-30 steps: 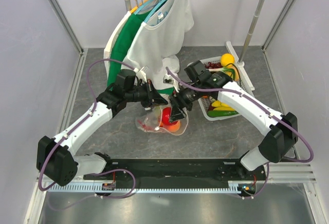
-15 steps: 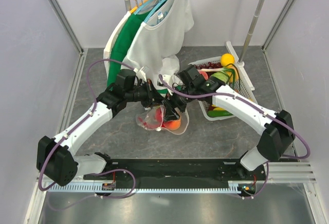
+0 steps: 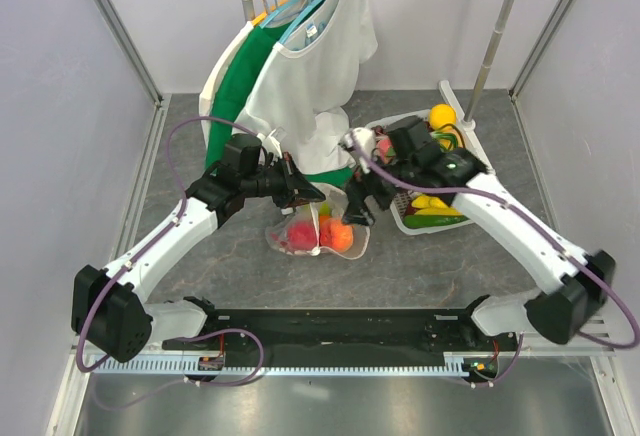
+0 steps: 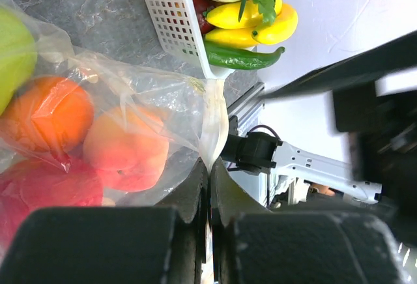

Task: Place the food in the zip-top bag and seal the zipper
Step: Place the fake fruit in the zipper food storage bag, then adjust the zipper food storage bag at the center of the board.

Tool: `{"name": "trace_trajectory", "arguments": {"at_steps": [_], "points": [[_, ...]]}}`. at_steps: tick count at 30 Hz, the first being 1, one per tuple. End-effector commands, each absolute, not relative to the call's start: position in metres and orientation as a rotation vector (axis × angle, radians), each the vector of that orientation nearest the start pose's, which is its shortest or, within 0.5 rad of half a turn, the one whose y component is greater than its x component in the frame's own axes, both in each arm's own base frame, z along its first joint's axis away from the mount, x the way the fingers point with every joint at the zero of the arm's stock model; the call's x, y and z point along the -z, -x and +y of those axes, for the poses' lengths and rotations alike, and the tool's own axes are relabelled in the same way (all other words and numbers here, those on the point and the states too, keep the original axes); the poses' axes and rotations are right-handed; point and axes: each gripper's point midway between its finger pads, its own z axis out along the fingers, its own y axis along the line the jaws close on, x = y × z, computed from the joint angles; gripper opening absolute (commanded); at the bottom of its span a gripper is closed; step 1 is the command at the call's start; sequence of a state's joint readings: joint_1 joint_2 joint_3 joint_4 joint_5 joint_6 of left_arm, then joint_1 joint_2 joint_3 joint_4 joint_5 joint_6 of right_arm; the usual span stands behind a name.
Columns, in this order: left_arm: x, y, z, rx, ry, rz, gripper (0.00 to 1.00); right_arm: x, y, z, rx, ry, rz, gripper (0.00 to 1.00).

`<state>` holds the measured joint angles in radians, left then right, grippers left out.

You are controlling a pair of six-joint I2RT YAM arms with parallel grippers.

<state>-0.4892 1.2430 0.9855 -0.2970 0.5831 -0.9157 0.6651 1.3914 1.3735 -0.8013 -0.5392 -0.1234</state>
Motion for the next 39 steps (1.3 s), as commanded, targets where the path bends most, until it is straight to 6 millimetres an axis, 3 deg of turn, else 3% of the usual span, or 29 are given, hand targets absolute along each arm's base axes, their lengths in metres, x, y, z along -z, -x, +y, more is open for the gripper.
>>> {"name": "trace_trajectory", "arguments": {"at_steps": [1,3,6,11,15,18,19,21,22,23,29,32,33,35,37,39], "points": [[-0.243,-0.248,-0.272,1.428,0.124,2.339,0.02,-0.241,-0.227,0.231,-0.776,0.917,2.228,0.94],[-0.244,-0.248,-0.272,1.429,0.120,2.337,0.02,-0.228,-0.221,0.218,-0.766,0.888,2.308,0.89],[-0.247,-0.248,-0.272,1.426,0.112,2.331,0.02,-0.206,-0.207,0.216,-0.809,0.878,2.405,0.81],[-0.246,-0.248,-0.271,1.415,0.111,2.329,0.02,-0.183,-0.188,0.227,-0.978,0.842,2.481,0.79],[-0.247,-0.245,-0.271,1.410,0.074,2.321,0.02,-0.176,-0.195,0.236,-1.012,0.819,2.459,0.76],[-0.244,-0.239,-0.272,1.387,0.032,2.327,0.02,-0.168,-0.197,0.245,-1.061,0.812,2.487,0.61],[-0.240,-0.236,-0.271,1.366,0.000,2.342,0.02,-0.165,-0.198,0.247,-1.071,0.811,2.503,0.46],[-0.242,-0.228,-0.271,1.356,-0.058,2.338,0.02,-0.163,-0.199,0.245,-1.048,0.813,2.517,0.29],[-0.242,-0.225,-0.270,1.349,-0.074,2.339,0.02,-0.168,-0.200,0.244,-1.042,0.821,2.496,0.07],[-0.240,-0.221,-0.268,1.335,-0.085,2.349,0.02,-0.172,-0.200,0.243,-1.032,0.826,2.487,0.00],[-0.240,-0.196,-0.247,1.222,-0.269,2.330,0.02,-0.228,-0.194,0.244,-1.101,0.834,2.360,0.00],[-0.259,-0.187,-0.239,1.133,-0.514,2.229,0.02,-0.258,-0.182,0.242,-1.142,0.865,2.316,0.00],[-0.252,-0.180,-0.231,1.070,-0.651,2.226,0.02,-0.271,-0.181,0.241,-1.141,0.873,2.282,0.00],[-0.260,-0.175,-0.228,1.014,-0.865,2.152,0.02,-0.275,-0.176,0.236,-1.128,0.886,2.299,0.00],[-0.241,-0.177,-0.216,0.901,-0.872,2.282,0.02,-0.279,-0.177,0.232,-1.098,0.897,2.299,0.00],[-0.243,-0.173,-0.214,0.893,-0.975,2.276,0.06,-0.276,-0.181,0.232,-1.075,0.901,2.306,0.00]]}}
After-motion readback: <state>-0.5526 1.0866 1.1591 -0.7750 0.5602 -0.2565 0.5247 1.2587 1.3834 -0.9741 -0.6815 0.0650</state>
